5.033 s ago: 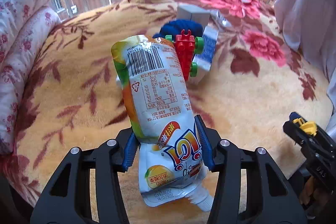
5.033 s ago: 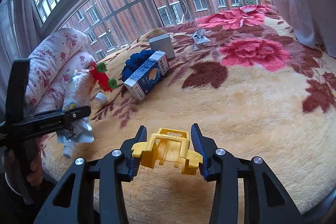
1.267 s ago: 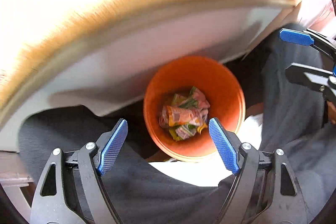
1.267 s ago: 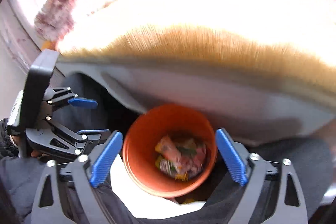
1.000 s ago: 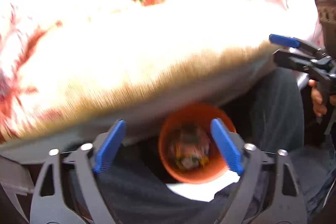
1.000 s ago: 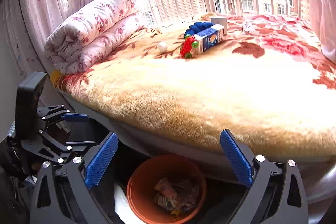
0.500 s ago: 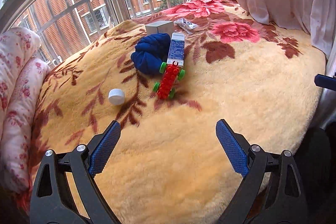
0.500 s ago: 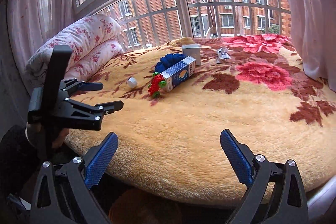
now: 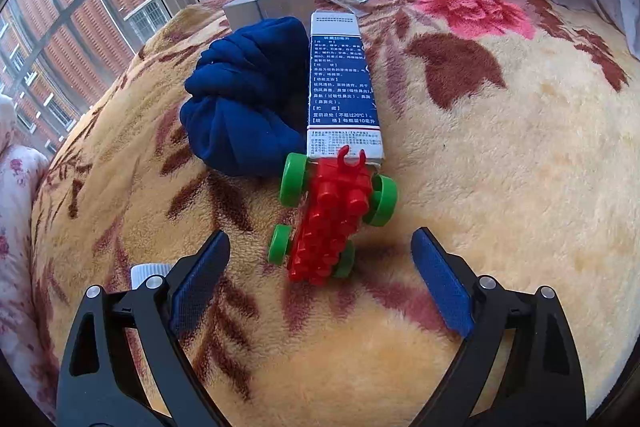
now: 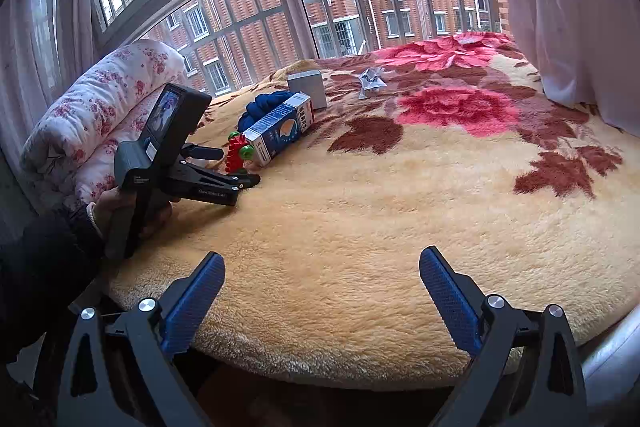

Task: Collect trash
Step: 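Grasp the red-and-green toy car with the left gripper, then grasp the white-and-blue medicine box with the right gripper while the left holds the toy car, then carry the toy car and medicine box off the bed to the orange bucket, then open both grippers over the bucket to drop the items, then raise both open grippers from the bucket back over the bed, then grasp the white bottle cap with the left gripper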

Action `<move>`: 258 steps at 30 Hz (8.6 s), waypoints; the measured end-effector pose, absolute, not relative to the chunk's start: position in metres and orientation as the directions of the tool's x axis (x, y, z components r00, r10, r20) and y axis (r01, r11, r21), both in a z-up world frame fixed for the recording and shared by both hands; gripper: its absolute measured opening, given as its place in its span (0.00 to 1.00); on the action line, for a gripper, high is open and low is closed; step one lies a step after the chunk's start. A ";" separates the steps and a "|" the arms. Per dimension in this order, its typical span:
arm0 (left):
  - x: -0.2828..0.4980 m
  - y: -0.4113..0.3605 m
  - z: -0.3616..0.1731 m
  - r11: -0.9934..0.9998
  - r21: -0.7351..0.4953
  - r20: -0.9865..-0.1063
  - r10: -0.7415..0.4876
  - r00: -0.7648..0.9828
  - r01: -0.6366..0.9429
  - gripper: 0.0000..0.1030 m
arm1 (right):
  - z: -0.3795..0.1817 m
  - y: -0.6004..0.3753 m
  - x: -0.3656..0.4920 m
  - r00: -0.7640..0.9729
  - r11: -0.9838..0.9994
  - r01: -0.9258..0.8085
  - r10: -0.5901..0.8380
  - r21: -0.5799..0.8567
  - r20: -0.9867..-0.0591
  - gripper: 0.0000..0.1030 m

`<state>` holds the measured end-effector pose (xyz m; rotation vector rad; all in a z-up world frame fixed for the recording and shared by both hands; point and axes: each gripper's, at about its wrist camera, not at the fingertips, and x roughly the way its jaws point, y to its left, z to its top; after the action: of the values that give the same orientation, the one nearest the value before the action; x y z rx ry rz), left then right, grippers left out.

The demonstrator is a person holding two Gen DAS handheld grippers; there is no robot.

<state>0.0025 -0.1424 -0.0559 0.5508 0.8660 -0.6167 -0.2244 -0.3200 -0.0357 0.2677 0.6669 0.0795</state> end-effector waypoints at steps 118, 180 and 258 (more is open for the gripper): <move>-0.183 -0.031 -0.010 0.910 -0.062 -0.710 -0.329 0.622 0.411 0.37 | -0.004 -0.230 -0.209 0.662 0.982 -0.092 0.184 0.165 -0.727 0.30; -0.238 -0.021 -0.198 0.809 -0.007 -0.979 -0.124 0.159 0.588 0.81 | -0.195 -0.173 -0.272 0.279 0.957 -0.216 0.250 0.193 -0.927 0.68; 0.050 -0.054 -0.055 0.940 -0.061 -0.796 -0.249 0.552 0.335 0.30 | -0.045 -0.313 -0.078 0.751 0.973 -0.019 0.166 0.230 -0.639 0.95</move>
<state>0.0503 -0.0540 -0.0550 0.1016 0.9235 -0.3463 -0.0781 -0.3132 -0.0446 0.2148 0.7154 0.1018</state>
